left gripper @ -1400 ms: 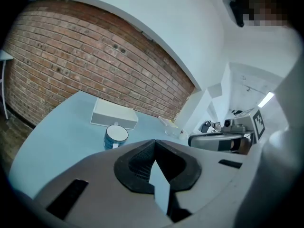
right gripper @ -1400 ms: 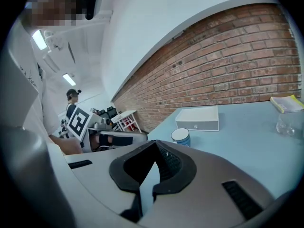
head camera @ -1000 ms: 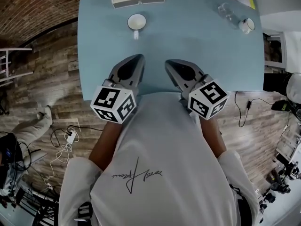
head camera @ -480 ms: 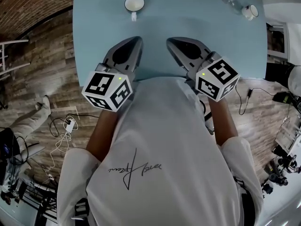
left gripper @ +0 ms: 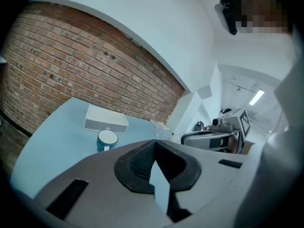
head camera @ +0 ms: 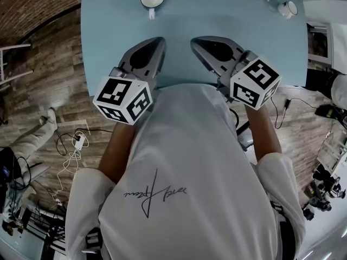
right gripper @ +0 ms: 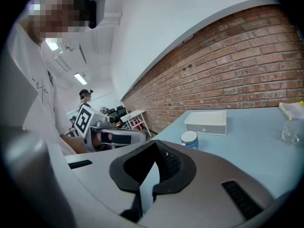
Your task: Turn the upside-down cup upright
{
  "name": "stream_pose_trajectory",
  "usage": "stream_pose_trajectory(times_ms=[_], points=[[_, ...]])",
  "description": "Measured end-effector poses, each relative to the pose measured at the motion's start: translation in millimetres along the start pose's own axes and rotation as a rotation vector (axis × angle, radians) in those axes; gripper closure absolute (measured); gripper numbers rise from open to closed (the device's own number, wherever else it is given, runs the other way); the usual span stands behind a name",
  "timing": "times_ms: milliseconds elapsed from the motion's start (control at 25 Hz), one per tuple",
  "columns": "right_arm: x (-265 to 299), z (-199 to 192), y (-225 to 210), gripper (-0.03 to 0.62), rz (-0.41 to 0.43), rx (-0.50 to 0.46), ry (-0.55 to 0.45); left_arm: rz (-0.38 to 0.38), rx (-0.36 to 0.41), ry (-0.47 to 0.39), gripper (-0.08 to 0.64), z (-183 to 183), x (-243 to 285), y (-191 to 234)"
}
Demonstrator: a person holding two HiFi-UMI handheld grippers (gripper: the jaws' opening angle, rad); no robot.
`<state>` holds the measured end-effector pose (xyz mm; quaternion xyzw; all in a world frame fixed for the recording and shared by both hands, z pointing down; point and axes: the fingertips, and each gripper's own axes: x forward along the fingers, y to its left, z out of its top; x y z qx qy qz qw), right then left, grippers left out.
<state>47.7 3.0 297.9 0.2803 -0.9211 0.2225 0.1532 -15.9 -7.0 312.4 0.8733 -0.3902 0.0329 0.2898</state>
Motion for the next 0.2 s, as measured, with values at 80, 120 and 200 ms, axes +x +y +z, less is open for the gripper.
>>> stream_pose_trajectory(times_ms=[80,120,200], points=[[-3.0,0.1,3.3,0.572,0.016,-0.002,0.001,-0.001,0.004,0.005,0.551,-1.4,-0.1,-3.7],[-4.7,0.4,4.6,0.572,0.022,-0.005,0.001,-0.002,0.004,0.007,0.551,-1.7,-0.1,-5.6],[-7.9,1.0,6.2,0.572,0.03,-0.012,0.003,-0.005,0.003,0.01,0.551,-1.8,0.5,-9.2]])
